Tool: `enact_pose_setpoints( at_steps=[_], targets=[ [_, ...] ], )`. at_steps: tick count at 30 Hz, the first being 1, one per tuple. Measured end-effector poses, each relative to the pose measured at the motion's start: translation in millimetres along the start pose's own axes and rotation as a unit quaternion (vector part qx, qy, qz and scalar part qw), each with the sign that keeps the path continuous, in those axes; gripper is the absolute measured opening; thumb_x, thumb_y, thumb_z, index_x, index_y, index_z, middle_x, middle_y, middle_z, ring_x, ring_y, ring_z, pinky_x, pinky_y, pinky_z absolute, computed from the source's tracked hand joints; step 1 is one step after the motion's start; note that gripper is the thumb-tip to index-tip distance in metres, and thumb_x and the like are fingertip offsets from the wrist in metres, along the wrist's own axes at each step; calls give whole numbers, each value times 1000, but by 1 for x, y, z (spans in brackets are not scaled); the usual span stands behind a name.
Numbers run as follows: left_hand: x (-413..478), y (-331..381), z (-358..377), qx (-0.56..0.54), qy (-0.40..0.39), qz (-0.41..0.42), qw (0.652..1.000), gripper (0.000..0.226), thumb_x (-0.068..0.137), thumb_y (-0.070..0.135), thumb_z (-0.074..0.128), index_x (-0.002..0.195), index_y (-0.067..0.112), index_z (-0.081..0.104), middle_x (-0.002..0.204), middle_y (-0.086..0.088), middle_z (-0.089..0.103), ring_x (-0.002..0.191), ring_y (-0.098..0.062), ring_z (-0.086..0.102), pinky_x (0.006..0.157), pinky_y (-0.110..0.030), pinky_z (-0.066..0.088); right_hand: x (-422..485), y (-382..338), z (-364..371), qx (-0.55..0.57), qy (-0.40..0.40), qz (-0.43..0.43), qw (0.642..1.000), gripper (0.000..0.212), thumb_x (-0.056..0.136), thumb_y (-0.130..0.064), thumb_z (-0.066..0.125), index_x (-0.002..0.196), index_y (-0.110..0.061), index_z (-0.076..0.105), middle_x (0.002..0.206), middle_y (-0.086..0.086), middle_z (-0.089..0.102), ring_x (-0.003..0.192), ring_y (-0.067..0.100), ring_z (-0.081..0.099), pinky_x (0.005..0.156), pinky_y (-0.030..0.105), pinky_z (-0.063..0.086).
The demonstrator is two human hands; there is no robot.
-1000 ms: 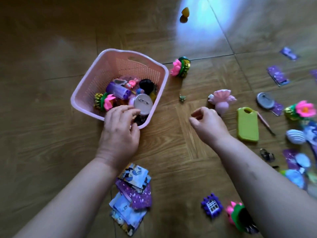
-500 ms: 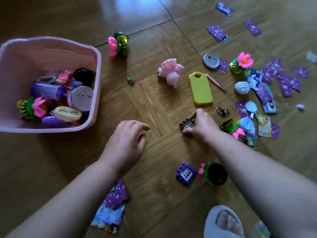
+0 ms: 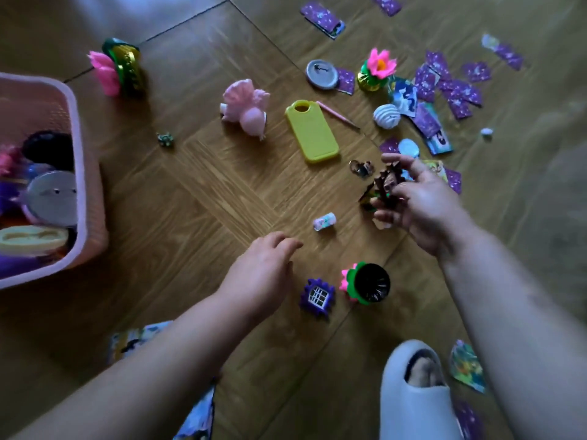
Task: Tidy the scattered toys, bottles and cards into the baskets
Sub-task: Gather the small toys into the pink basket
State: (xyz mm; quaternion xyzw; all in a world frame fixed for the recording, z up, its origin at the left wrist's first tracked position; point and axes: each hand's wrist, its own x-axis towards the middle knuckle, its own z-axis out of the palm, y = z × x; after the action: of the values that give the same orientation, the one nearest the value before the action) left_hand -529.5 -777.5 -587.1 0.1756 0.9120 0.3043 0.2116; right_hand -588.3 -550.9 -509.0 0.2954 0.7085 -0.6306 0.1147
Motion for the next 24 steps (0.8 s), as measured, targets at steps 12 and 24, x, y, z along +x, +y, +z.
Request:
enact_pose_setpoints(
  at_steps=[12, 24],
  targets=[
    [61, 12, 20, 203, -62, 63, 975, 35, 102, 25, 41, 135, 15, 48, 143, -8, 39, 125, -28, 39, 93, -35, 45, -46, 108, -30, -434, 23, 135, 891, 42, 66, -43, 83, 85, -25, 51, 91, 0, 60, 82, 16, 56, 67, 25, 41],
    [12, 5, -19, -29, 125, 47, 991, 15, 93, 19, 60, 105, 20, 69, 120, -4, 62, 111, -28, 58, 82, -34, 50, 18, 37, -15, -431, 84, -49, 897, 39, 68, -31, 85, 94, -22, 58, 123, 9, 50, 97, 12, 48, 79, 18, 34]
  ],
)
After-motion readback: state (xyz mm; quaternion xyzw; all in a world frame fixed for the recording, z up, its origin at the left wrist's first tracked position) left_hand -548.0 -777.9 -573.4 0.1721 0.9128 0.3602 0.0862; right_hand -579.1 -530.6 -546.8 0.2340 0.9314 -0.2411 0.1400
